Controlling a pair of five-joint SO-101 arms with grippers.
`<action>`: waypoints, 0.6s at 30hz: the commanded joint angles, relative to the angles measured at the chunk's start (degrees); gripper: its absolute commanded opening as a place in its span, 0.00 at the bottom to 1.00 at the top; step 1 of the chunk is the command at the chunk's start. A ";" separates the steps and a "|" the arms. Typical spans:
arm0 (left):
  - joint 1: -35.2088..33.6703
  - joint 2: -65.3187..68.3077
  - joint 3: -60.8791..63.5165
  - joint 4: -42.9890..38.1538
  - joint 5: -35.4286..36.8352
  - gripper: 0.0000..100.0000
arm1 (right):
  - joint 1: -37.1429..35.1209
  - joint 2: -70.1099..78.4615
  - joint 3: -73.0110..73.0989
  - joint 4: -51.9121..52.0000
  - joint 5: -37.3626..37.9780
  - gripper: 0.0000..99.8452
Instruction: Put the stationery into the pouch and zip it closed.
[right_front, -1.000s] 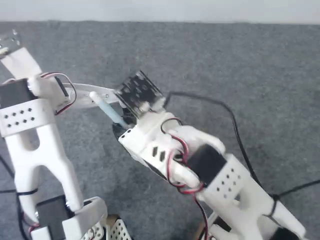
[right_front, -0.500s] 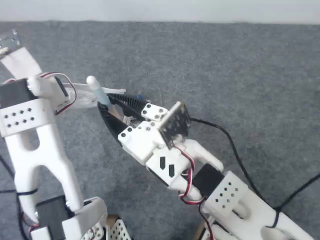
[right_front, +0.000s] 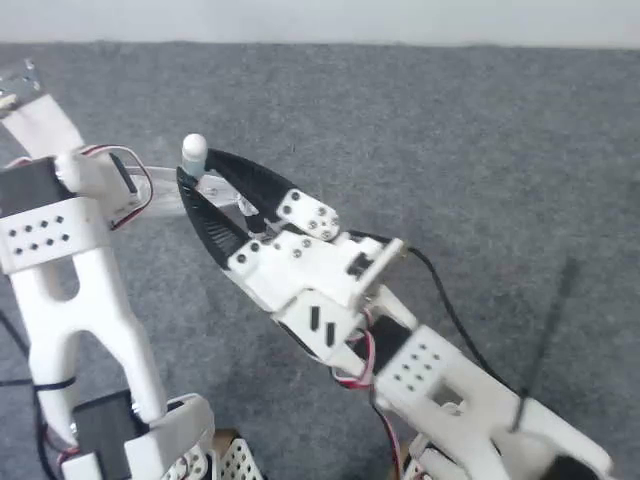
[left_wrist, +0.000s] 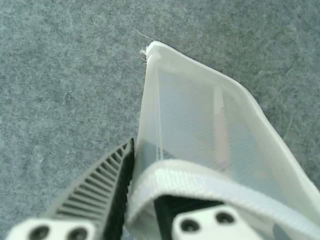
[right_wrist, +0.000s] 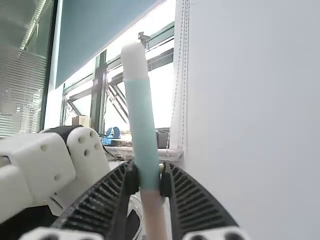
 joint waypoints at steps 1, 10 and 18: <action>0.18 -0.18 0.13 -1.23 0.18 0.01 | -0.22 6.64 -1.93 -8.57 -0.18 0.01; 0.18 -0.18 0.13 -1.14 0.18 0.01 | 0.13 19.30 -3.78 -12.00 0.18 0.01; 0.18 -0.18 0.13 -1.05 0.18 0.01 | -0.13 22.99 -3.78 -12.00 11.96 0.01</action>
